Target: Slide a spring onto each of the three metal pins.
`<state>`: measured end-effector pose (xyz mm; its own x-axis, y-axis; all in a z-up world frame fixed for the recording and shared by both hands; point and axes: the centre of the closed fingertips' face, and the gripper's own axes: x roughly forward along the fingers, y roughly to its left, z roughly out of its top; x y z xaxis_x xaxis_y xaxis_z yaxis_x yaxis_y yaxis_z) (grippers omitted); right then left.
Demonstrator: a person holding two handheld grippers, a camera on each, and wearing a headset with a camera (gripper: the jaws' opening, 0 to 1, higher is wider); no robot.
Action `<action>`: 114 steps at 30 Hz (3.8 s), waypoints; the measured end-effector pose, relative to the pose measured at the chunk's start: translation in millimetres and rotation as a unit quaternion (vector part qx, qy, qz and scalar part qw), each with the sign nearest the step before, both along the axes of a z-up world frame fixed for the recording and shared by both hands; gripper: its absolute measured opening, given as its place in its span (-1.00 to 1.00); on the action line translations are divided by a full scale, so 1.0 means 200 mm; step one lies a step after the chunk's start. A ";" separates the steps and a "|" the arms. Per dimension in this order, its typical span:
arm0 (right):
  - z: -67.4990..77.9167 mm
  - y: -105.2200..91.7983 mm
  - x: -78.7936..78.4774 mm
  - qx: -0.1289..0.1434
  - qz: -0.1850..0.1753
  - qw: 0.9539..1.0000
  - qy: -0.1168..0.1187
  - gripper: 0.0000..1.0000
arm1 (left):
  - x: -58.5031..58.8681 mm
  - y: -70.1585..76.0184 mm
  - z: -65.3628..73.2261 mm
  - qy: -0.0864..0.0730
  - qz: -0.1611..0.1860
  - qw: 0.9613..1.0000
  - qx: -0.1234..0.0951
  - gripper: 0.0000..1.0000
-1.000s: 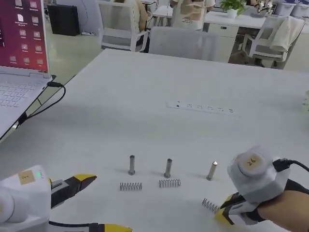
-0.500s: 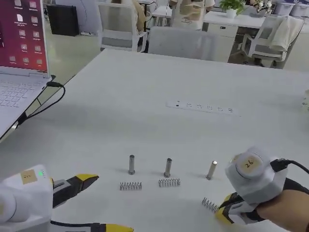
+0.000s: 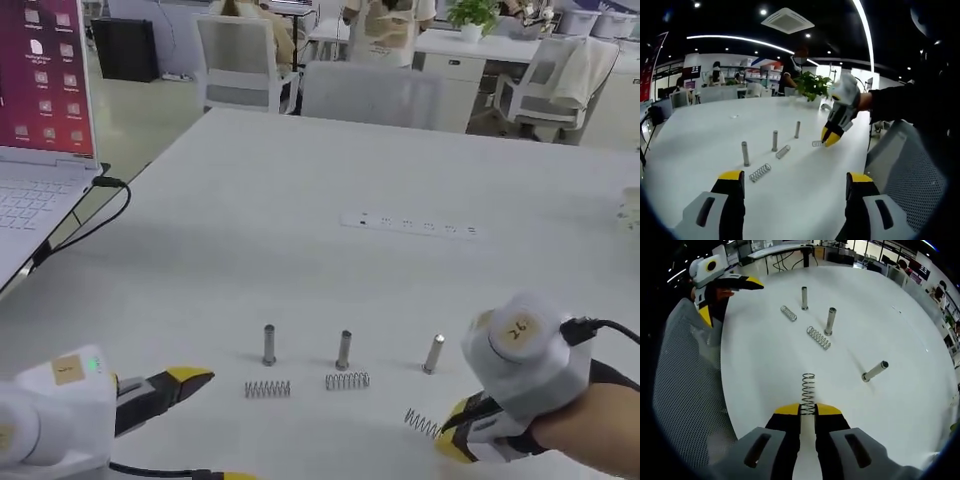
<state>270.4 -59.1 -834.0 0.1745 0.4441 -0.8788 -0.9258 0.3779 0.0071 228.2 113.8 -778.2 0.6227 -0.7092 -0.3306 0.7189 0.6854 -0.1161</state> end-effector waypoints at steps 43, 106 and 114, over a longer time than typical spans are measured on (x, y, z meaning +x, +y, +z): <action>0.27 0.39 -0.13 0.018 0.162 0.986 -0.026 -0.85 | 0.06 -0.24 0.10 -0.023 -0.113 0.993 0.018 -0.08; 0.21 0.46 -0.29 0.048 0.259 0.964 -0.018 -0.79 | -0.07 -0.35 0.04 0.010 -0.187 0.982 0.017 -0.96; 0.18 0.45 -0.29 0.053 0.249 0.967 -0.006 -0.81 | -0.07 -0.36 0.09 0.004 -0.189 0.982 -0.009 -0.96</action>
<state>212.6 31.5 -798.0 -0.0738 0.5635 -0.8228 -0.9931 -0.1173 0.0088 214.9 42.0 -759.7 0.3121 -0.8946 -0.3199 0.9202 0.3683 -0.1322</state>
